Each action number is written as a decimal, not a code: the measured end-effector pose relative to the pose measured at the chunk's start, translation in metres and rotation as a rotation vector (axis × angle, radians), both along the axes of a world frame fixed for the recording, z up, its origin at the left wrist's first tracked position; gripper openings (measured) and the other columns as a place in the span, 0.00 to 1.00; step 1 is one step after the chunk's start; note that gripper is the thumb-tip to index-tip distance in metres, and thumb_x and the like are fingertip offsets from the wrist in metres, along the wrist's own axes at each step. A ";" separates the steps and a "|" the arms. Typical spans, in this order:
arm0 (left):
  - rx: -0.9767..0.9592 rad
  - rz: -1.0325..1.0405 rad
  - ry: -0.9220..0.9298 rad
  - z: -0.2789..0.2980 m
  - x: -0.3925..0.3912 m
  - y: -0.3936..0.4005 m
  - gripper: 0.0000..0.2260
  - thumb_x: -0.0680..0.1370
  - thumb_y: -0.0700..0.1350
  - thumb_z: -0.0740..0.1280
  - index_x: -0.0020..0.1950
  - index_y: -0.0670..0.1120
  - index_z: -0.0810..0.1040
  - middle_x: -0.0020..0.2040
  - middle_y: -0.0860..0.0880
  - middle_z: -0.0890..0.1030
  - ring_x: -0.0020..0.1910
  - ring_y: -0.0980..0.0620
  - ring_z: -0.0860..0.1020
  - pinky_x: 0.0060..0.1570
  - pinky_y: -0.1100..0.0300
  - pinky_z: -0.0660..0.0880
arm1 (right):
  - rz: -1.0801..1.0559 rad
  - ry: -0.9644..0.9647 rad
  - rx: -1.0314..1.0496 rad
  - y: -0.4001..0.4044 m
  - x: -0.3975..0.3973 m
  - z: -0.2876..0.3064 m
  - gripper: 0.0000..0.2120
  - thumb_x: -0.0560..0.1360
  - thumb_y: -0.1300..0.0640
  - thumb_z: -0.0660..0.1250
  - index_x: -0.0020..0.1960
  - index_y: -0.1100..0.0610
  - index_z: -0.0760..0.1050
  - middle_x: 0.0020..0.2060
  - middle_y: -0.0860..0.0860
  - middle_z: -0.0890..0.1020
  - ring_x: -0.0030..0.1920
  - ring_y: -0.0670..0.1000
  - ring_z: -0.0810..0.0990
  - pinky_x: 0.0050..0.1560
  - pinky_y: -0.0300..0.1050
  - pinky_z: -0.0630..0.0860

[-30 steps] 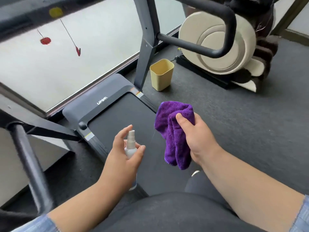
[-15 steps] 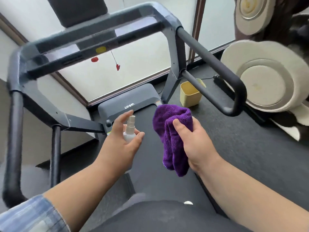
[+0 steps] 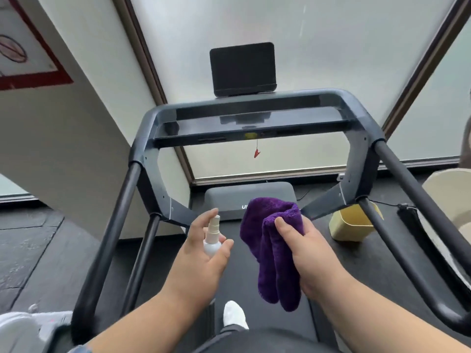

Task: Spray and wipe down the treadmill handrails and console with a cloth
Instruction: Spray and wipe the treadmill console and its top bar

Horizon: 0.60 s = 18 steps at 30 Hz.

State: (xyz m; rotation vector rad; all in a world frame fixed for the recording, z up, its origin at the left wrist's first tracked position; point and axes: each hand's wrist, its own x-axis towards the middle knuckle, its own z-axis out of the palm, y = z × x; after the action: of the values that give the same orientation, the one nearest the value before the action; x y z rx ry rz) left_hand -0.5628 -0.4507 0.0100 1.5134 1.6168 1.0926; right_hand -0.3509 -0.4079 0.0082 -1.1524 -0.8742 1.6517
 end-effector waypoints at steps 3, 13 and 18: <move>0.006 0.063 -0.010 -0.003 -0.026 0.045 0.28 0.78 0.48 0.71 0.67 0.74 0.64 0.47 0.59 0.80 0.39 0.56 0.79 0.39 0.73 0.72 | 0.050 -0.042 0.017 0.059 -0.024 0.011 0.18 0.67 0.39 0.74 0.55 0.43 0.81 0.51 0.54 0.86 0.51 0.58 0.86 0.53 0.65 0.81; -0.031 0.058 -0.019 0.026 -0.088 0.189 0.27 0.78 0.49 0.70 0.66 0.76 0.62 0.48 0.61 0.79 0.41 0.56 0.79 0.40 0.72 0.74 | 0.151 -0.071 -0.007 0.198 -0.098 0.030 0.15 0.72 0.42 0.72 0.58 0.44 0.80 0.53 0.54 0.86 0.52 0.58 0.86 0.53 0.59 0.82; -0.075 0.009 -0.027 0.013 -0.085 0.242 0.28 0.78 0.49 0.71 0.67 0.74 0.63 0.47 0.58 0.81 0.40 0.54 0.80 0.41 0.72 0.73 | 0.144 -0.077 -0.051 0.243 -0.097 0.016 0.12 0.75 0.46 0.70 0.57 0.46 0.81 0.52 0.55 0.86 0.53 0.57 0.86 0.48 0.49 0.82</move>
State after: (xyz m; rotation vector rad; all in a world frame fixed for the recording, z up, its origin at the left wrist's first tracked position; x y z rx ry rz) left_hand -0.6478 -0.2083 0.0226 1.4382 1.6296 1.0420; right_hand -0.4479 -0.1648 0.0244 -1.2188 -0.9891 1.7647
